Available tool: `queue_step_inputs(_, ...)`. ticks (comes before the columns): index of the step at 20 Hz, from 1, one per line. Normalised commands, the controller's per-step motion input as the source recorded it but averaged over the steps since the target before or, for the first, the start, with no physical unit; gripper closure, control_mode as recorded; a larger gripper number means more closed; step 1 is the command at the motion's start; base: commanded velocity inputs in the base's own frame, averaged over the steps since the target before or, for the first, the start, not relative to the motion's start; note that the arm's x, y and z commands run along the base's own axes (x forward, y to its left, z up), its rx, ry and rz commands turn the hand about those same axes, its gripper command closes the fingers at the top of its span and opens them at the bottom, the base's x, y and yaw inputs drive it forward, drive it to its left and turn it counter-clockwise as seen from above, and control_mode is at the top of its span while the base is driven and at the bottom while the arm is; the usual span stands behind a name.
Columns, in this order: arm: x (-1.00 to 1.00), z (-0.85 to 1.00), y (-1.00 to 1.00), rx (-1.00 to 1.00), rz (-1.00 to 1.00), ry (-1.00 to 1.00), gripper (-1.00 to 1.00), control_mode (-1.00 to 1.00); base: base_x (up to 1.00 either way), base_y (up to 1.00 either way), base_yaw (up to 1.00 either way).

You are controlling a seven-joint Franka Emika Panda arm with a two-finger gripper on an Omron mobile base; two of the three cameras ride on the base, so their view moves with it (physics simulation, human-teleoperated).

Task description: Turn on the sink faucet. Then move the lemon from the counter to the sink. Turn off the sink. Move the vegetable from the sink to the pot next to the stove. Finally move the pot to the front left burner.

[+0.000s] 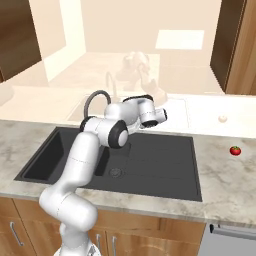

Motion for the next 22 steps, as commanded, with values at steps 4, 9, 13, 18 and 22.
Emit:
queue_step_inputs(4, -0.28, 0.00, -0.23, 0.01, 0.00, 0.00, -1.00, -1.00, 0.00, 0.00, 0.00)
queue_step_inputs(9, -0.49, 0.00, -0.26, 0.03, 0.00, -0.03, -1.00, -1.00, 0.00, 0.00, 0.00)
queue_step_inputs(13, -0.49, 0.00, -0.27, 0.03, 0.00, -0.05, -1.00, -1.00, 0.00, 0.00, 0.00)
queue_step_inputs(18, -0.34, 0.00, -0.31, 0.02, 0.00, -0.06, -1.00, -1.00, 0.00, 0.00, 0.00)
queue_step_inputs(22, -0.26, 0.02, -0.35, 0.02, 0.00, -0.07, -1.00, -1.00, 0.00, 0.00, 0.00)
